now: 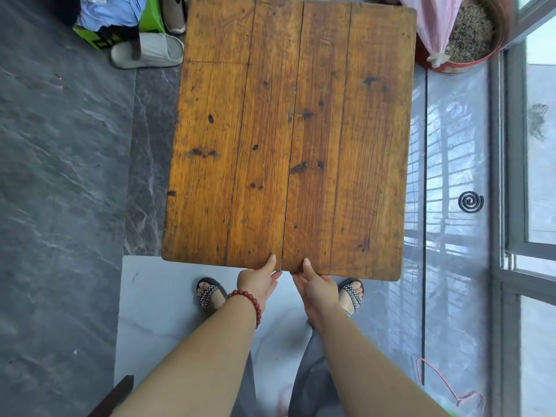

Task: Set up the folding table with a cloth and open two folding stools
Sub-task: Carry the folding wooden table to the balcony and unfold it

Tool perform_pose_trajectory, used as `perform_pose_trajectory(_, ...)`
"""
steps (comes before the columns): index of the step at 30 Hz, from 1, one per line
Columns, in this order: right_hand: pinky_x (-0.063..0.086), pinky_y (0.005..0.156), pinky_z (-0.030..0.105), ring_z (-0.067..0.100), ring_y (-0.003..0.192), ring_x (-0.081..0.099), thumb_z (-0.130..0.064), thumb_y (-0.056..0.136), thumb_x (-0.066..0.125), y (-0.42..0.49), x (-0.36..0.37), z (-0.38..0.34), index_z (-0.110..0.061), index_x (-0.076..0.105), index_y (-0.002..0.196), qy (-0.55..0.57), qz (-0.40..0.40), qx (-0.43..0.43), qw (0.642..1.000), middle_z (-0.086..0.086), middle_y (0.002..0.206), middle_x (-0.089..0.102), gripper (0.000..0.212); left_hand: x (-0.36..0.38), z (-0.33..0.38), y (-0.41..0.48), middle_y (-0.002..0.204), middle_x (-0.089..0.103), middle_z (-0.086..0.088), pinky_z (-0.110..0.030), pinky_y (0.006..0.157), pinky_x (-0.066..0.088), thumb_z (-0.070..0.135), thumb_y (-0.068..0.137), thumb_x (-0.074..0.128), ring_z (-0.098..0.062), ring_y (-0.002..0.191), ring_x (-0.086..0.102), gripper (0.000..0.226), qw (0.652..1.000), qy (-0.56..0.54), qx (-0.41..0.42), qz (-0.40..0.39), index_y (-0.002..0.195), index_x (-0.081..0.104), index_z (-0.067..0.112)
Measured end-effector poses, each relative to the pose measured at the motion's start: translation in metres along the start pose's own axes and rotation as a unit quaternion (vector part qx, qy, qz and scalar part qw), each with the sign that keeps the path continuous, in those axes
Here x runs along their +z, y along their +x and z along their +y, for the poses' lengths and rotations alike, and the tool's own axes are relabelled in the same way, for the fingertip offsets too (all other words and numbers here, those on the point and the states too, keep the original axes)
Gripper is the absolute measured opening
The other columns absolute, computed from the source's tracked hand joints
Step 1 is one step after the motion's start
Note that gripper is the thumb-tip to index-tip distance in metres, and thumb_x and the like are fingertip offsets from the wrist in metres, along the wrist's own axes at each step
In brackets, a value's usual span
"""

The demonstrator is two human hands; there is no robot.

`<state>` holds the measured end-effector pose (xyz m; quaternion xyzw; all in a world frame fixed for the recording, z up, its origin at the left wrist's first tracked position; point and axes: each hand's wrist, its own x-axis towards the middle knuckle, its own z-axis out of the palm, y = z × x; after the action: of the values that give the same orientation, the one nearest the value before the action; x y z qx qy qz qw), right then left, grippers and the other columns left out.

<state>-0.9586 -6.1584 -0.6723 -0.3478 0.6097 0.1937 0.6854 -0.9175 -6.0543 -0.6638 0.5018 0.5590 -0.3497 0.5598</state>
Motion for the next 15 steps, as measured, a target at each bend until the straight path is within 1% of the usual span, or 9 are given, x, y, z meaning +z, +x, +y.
perform_pose_trajectory(2, 0.049, 0.1, 0.041, 0.027, 0.102, 0.067, -0.02, 0.093, 0.058, -0.001, 0.001, -0.006, 0.006, 0.053, 0.119, 0.032, -0.001, 0.015, 0.999, 0.018, 0.112, 0.067, 0.037, 0.001, 0.003, -0.002, 0.112, 0.062, -0.012, -0.03, 0.091, 0.049, 0.022, 0.088, 0.064, -0.023, 0.103, 0.064, 0.024, 1.0, -0.012, 0.011, 0.006, 0.101, 0.052, 0.005)
perform_pose_trajectory(4, 0.048, 0.1, 0.04, 0.028, 0.105, 0.065, -0.02, 0.093, 0.059, 0.001, -0.001, -0.012, 0.003, 0.05, 0.12, 0.073, 0.008, 0.022, 0.997, 0.018, 0.116, 0.065, 0.036, 0.003, 0.004, -0.005, 0.114, 0.061, -0.014, -0.03, 0.088, 0.05, 0.024, 0.088, 0.065, -0.025, 0.103, 0.064, 0.027, 0.999, -0.016, 0.016, 0.026, 0.1, 0.051, 0.004)
perform_pose_trajectory(7, 0.048, 0.101, 0.041, 0.028, 0.109, 0.063, -0.029, 0.09, 0.062, 0.009, -0.008, -0.015, 0.003, 0.049, 0.122, 0.091, 0.021, 0.034, 0.995, 0.019, 0.119, 0.062, 0.047, 0.008, 0.003, -0.009, 0.116, 0.062, -0.016, -0.03, 0.089, 0.05, 0.025, 0.089, 0.063, -0.028, 0.109, 0.062, 0.023, 0.999, -0.01, 0.01, 0.043, 0.08, 0.051, 0.007)
perform_pose_trajectory(9, 0.049, 0.099, 0.04, 0.029, 0.109, 0.063, -0.032, 0.087, 0.065, 0.01, -0.011, -0.02, 0.006, 0.049, 0.122, 0.087, 0.026, 0.041, 0.995, 0.019, 0.118, 0.062, 0.054, 0.011, 0.002, -0.01, 0.118, 0.063, -0.015, -0.03, 0.09, 0.05, 0.024, 0.09, 0.061, -0.027, 0.109, 0.062, 0.025, 0.999, 0.0, 0.01, 0.046, 0.076, 0.052, 0.006)
perform_pose_trajectory(10, 0.049, 0.099, 0.037, 0.028, 0.111, 0.061, -0.031, 0.088, 0.063, 0.008, -0.013, -0.026, 0.007, 0.048, 0.122, 0.078, 0.03, 0.038, 0.996, 0.016, 0.118, 0.061, 0.053, 0.014, 0.002, -0.01, 0.118, 0.063, -0.014, -0.029, 0.087, 0.051, 0.025, 0.091, 0.06, -0.026, 0.109, 0.062, 0.024, 0.999, 0.002, 0.012, 0.04, 0.08, 0.055, 0.004)
perform_pose_trajectory(11, 0.048, 0.099, 0.033, 0.027, 0.113, 0.059, -0.028, 0.091, 0.06, 0.006, -0.015, -0.033, 0.008, 0.047, 0.123, 0.069, 0.033, 0.032, 0.997, 0.014, 0.116, 0.059, 0.05, 0.018, 0.002, -0.011, 0.118, 0.063, -0.013, -0.028, 0.083, 0.051, 0.026, 0.091, 0.059, -0.026, 0.109, 0.062, 0.026, 0.999, 0.006, 0.019, 0.028, 0.09, 0.057, 0.0)
perform_pose_trajectory(13, 0.047, 0.094, 0.029, 0.028, 0.114, 0.057, -0.023, 0.094, 0.056, 0.002, -0.021, -0.048, 0.01, 0.044, 0.125, 0.049, 0.042, 0.017, 0.998, 0.017, 0.118, 0.056, 0.047, 0.029, 0.003, -0.01, 0.122, 0.061, -0.013, -0.025, 0.076, 0.051, 0.03, 0.092, 0.057, -0.024, 0.103, 0.063, 0.04, 0.999, 0.019, 0.032, 0.001, 0.114, 0.054, -0.004)
perform_pose_trajectory(14, 0.047, 0.093, 0.029, 0.029, 0.115, 0.056, -0.021, 0.095, 0.055, 0.003, -0.026, -0.056, 0.011, 0.045, 0.124, 0.041, 0.05, 0.015, 0.998, 0.022, 0.125, 0.055, 0.045, 0.035, 0.003, -0.01, 0.123, 0.061, -0.01, -0.025, 0.077, 0.05, 0.034, 0.093, 0.056, -0.022, 0.1, 0.062, 0.043, 0.999, 0.025, 0.026, -0.015, 0.118, 0.053, 0.0)
perform_pose_trajectory(15, 0.047, 0.093, 0.03, 0.031, 0.119, 0.055, -0.019, 0.095, 0.054, 0.006, -0.031, -0.064, 0.013, 0.047, 0.12, 0.032, 0.056, 0.015, 0.998, 0.027, 0.133, 0.05, 0.042, 0.043, 0.004, -0.012, 0.122, 0.061, -0.004, -0.026, 0.081, 0.05, 0.04, 0.092, 0.054, -0.02, 0.1, 0.06, 0.041, 0.999, 0.038, 0.004, -0.03, 0.116, 0.054, 0.006)
